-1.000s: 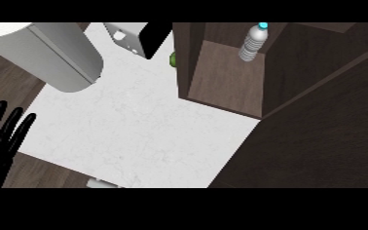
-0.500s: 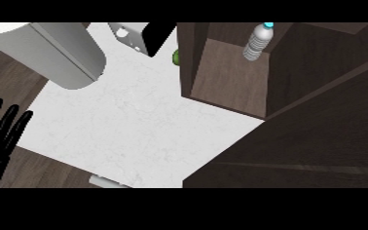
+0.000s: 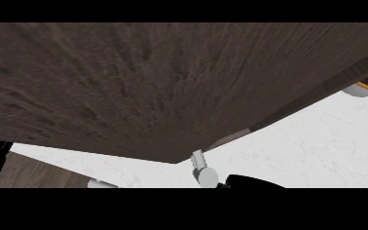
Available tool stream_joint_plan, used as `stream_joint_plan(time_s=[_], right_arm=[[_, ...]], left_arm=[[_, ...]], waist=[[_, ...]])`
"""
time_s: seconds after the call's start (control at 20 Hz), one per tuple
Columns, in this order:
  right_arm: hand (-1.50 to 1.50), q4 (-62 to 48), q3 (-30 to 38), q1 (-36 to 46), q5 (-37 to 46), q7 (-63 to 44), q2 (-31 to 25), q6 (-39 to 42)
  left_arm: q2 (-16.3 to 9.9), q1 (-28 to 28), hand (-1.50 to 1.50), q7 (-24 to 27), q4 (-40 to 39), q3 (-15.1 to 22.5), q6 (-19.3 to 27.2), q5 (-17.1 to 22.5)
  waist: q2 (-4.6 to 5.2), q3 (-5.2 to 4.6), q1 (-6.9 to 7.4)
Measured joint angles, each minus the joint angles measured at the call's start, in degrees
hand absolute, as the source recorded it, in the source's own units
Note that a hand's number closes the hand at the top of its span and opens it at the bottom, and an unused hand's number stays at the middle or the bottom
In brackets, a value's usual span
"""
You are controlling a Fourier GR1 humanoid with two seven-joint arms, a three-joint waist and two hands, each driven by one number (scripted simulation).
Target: Pick up the bottled water, place it into the cabinet and close the cabinet
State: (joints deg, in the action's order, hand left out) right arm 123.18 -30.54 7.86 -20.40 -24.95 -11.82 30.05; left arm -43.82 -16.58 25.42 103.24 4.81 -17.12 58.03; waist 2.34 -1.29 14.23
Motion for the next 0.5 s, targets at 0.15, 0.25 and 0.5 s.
stream_joint_plan(time_s=[0.15, 0.25, 0.5], right_arm=[[1.5, -3.69, 0.99, 6.09, 0.48, -3.22, 1.49, -0.35], [1.5, -7.33, 1.7, 10.52, 1.27, -5.89, 3.28, -1.89], [1.5, -19.03, 3.76, 22.75, 4.32, -11.34, 8.71, -8.53]], left_arm=[[0.0, 0.04, -1.5, 0.01, -0.48, -0.32, -0.13, 0.23], [0.1, 0.11, -1.5, 0.09, -0.88, -0.52, -0.15, 0.29], [0.15, -0.28, -1.5, 0.27, -1.94, -1.13, -0.57, 0.56]], waist=[[-0.21, 0.09, -0.35], [-0.37, 0.17, -0.8], [-0.53, 0.49, -1.62]])
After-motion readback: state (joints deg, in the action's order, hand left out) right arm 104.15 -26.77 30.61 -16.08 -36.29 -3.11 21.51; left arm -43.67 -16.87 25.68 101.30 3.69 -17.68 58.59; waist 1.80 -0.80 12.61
